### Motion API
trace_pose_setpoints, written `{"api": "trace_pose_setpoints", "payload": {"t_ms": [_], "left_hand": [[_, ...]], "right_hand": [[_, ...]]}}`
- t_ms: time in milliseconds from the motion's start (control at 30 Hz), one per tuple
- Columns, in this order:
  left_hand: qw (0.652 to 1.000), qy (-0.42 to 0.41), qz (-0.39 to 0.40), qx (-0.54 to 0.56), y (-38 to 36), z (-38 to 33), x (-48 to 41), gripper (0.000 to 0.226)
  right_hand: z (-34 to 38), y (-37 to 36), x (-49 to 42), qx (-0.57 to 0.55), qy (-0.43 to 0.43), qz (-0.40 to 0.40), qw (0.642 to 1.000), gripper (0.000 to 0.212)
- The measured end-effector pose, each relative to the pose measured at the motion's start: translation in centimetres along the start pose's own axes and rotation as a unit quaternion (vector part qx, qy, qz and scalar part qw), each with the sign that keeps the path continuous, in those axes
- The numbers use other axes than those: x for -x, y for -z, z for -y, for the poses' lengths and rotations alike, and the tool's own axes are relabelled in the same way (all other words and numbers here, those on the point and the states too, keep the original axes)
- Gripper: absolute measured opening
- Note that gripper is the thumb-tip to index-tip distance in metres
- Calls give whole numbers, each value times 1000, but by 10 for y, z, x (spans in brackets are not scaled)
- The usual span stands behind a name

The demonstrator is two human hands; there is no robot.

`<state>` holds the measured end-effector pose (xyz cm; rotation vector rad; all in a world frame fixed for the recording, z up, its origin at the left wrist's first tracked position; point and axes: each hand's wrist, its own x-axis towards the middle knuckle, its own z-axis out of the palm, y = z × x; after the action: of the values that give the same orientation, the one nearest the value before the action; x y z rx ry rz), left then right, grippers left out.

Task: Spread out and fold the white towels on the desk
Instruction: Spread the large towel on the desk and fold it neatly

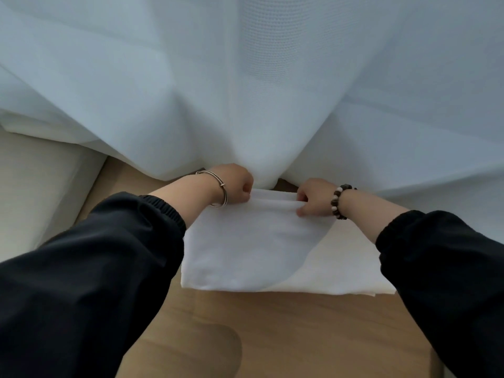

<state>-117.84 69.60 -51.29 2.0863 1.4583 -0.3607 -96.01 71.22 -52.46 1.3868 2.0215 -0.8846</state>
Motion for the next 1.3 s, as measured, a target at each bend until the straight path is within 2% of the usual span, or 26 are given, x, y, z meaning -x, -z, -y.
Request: {"api": "trace_pose_setpoints", "payload": {"t_ms": [100, 233, 333, 467, 533, 633, 800, 967, 1100, 1200, 1300], "left_hand": [[994, 62, 64, 69, 3, 7, -2, 27], [972, 164, 147, 77, -1, 11, -4, 59], [969, 167, 164, 81, -4, 13, -6, 65], [971, 158, 155, 84, -6, 15, -5, 50], [974, 147, 141, 96, -6, 13, -5, 46], [981, 110, 109, 118, -5, 9, -3, 36], [984, 79, 86, 132, -7, 6, -4, 26], [976, 140, 123, 108, -11, 14, -5, 44], [961, 181, 172, 116, -12, 31, -1, 61], [953, 190, 197, 126, -11, 43, 4, 65], [952, 185, 193, 147, -14, 50, 6, 61]], "right_hand": [[-4, -6, 9, -35, 20, -72, 997, 14], [-8, -14, 16, -77, 35, -167, 982, 14], [-10, -18, 12, -85, 18, -121, 989, 17], [-10, 4, 7, -80, 4, 28, 996, 30], [-14, 16, 5, -88, -16, 72, 993, 40], [-17, 21, 5, -138, -31, 114, 983, 36], [-17, 14, -3, -86, 7, 78, 993, 28], [-19, -3, -6, -113, 23, 3, 993, 17], [-20, -8, -1, -152, 39, -36, 987, 26], [-13, -7, -2, -158, 47, -22, 986, 25], [-2, -7, -9, -118, 55, -20, 991, 32]]}}
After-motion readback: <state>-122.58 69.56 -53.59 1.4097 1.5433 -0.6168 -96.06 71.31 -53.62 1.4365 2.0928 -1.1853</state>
